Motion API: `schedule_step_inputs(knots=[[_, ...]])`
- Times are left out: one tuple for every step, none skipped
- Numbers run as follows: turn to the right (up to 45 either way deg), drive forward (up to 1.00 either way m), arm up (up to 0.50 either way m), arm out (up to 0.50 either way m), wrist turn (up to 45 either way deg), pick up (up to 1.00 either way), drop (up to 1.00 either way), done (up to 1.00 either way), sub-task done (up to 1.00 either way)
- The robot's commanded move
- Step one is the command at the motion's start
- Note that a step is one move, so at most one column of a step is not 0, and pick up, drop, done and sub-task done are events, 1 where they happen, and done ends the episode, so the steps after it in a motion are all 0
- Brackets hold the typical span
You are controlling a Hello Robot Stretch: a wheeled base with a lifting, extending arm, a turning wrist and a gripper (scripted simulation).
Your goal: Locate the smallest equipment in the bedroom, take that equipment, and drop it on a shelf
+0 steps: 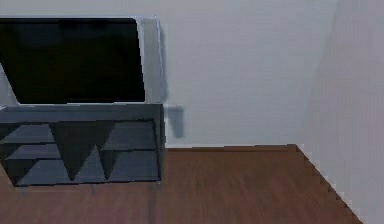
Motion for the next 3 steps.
schedule_step_inputs(knots=[[18.0,0.00,0.00,0.00,0.0,0.00,0.00,0.00,0.00],[0.0,1.00,0.00,0.00,0.0,0.00,0.00,0.00,0.00],[12.0,0.00,0.00,0.00,0.0,0.00,0.00,0.00,0.00]])
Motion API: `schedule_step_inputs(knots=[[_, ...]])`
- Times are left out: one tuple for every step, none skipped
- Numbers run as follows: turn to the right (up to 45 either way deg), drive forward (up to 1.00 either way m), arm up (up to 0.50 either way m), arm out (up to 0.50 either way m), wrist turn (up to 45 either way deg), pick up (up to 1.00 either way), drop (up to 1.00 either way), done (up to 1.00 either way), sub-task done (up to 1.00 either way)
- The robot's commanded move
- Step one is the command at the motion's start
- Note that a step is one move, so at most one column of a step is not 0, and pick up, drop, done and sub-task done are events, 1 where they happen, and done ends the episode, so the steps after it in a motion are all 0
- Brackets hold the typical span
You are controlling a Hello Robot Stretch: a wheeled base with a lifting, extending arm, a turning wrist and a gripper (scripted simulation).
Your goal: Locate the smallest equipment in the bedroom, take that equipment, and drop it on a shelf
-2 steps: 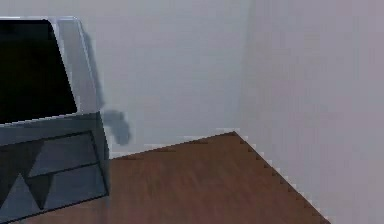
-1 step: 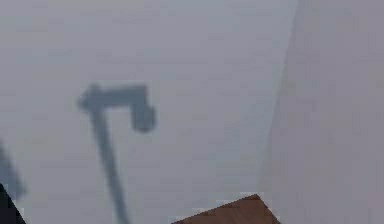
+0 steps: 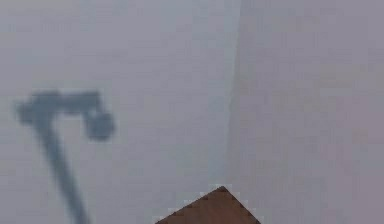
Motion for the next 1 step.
schedule_step_inputs(knots=[[0.0,0.15,0.00,0.00,0.0,0.00,0.00,0.00,0.00]])
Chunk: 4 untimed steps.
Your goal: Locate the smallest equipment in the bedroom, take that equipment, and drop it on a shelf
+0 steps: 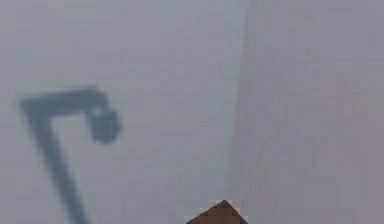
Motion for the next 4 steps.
schedule_step_inputs(knots=[[-45.0,0.00,0.00,0.00,0.0,0.00,0.00,0.00,0.00],[-45.0,0.00,0.00,0.00,0.0,0.00,0.00,0.00,0.00],[-45.0,0.00,0.00,0.00,0.0,0.00,0.00,0.00,0.00],[-45.0,0.00,0.00,0.00,0.0,0.00,0.00,0.00,0.00]])
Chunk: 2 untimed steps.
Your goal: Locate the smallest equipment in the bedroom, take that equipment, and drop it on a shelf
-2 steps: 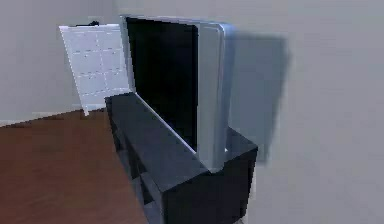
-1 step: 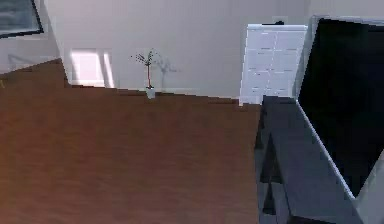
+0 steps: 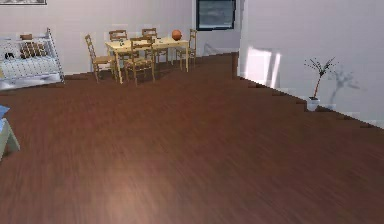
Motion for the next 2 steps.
schedule_step_inputs(knots=[[-3.0,0.00,0.00,0.00,0.0,0.00,0.00,0.00,0.00],[0.0,1.00,0.00,0.00,0.0,0.00,0.00,0.00,0.00]])
